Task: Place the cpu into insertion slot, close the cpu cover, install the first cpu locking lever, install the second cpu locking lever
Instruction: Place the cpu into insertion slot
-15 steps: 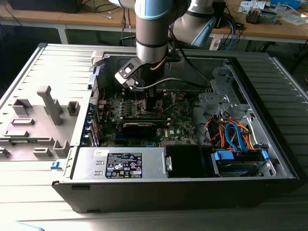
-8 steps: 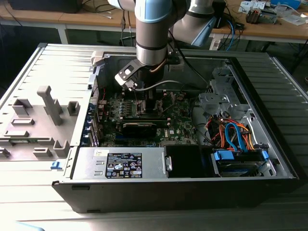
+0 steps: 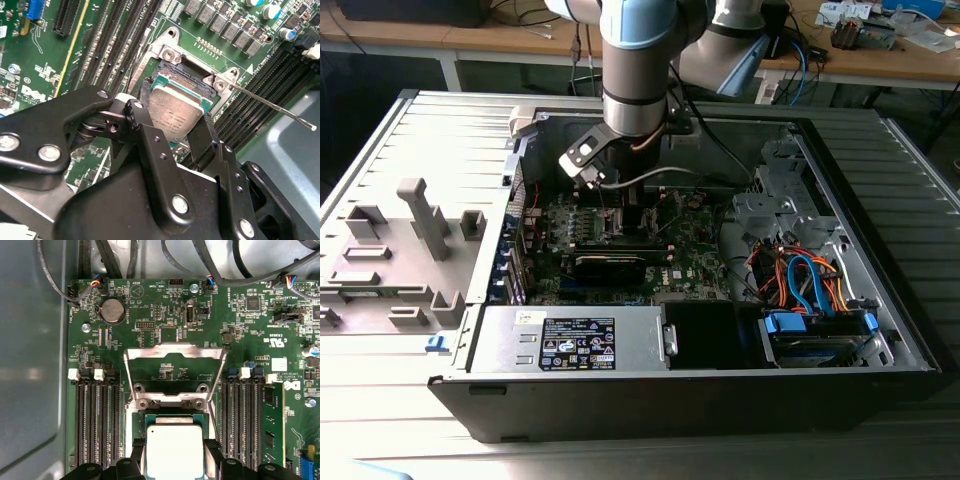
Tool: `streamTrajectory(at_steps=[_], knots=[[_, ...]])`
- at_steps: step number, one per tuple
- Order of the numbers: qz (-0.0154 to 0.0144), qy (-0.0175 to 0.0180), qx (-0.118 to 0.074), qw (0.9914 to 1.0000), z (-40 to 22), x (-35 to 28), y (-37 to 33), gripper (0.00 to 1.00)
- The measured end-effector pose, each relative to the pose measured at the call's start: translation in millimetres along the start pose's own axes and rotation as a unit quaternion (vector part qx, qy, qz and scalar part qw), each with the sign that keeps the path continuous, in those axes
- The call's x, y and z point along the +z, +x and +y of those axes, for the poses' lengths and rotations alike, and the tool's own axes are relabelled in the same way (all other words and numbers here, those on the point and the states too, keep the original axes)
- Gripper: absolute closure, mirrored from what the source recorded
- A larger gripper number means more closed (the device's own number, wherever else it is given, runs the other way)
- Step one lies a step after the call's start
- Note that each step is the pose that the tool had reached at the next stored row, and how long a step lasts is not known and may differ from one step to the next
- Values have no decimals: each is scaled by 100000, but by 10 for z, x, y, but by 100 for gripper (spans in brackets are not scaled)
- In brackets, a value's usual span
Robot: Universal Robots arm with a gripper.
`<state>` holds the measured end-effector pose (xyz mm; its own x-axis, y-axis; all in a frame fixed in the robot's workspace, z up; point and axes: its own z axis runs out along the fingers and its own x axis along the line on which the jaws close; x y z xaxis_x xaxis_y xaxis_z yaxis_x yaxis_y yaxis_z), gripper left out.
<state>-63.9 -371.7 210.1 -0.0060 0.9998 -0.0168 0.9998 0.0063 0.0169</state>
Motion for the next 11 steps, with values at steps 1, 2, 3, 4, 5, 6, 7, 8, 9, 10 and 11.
streamTrajectory(at_steps=[1,2,3,4,5,6,7,8,9,10,11], knots=[[0,1,-2,100000,-1,11,15,45],[2,2,-2,100000,-2,25,26,45],[-2,2,-2,100000,-4,33,30,45],[-2,3,-2,100000,-6,43,33,45],[-1,2,-1,100000,-8,51,34,45],[1,-2,-3,100000,-12,59,34,45],[-1,-1,-9,100000,-18,70,34,45],[-2,0,-7,100000,-20,83,34,45],[-1,0,-2,100000,-22,89,35,45],[-11,6,-2,100000,-25,94,34,45],[-17,8,-1,100000,-27,99,34,45]])
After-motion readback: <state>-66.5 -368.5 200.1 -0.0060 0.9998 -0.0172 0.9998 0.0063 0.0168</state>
